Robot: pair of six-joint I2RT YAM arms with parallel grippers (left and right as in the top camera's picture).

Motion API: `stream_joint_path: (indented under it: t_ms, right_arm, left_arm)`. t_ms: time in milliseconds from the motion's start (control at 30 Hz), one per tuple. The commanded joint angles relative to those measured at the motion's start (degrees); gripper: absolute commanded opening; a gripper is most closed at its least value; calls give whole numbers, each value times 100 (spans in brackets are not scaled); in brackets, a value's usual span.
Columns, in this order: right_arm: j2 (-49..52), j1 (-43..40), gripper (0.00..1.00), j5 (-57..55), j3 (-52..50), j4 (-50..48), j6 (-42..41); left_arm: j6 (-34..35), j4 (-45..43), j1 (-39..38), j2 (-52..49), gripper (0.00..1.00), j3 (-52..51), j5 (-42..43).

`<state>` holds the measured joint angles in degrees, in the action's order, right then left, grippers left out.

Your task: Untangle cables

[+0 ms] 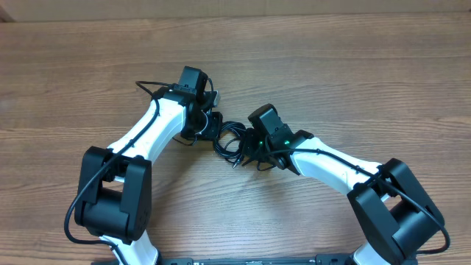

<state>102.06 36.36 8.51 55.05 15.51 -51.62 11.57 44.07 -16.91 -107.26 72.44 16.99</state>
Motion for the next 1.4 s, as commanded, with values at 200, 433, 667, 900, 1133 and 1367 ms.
stream_joint_path:
  t_ms: [200,433,667,900,1133,1367]
  right_arm:
    - [9,-37,13,-166,52,-26,66]
    - [37,20,13,-232,48,4,42]
    - [94,72,11,-356,46,26,-107]
    - [94,76,11,-356,42,66,-109]
    - [44,17,4,-212,46,44,-101]
    - [-656,-778,4,1309,48,-9,90]
  left_arm:
    - [-131,0,-44,-33,4,-9,59]
    - [-129,0,-44,-33,4,-9,61]
    - [-129,2,-44,-33,4,-9,61]
    - [-129,2,-44,-33,4,-9,61]
    - [-138,4,-44,-31,4,-9,35]
    - [-260,-2,-44,-33,4,-9,39]
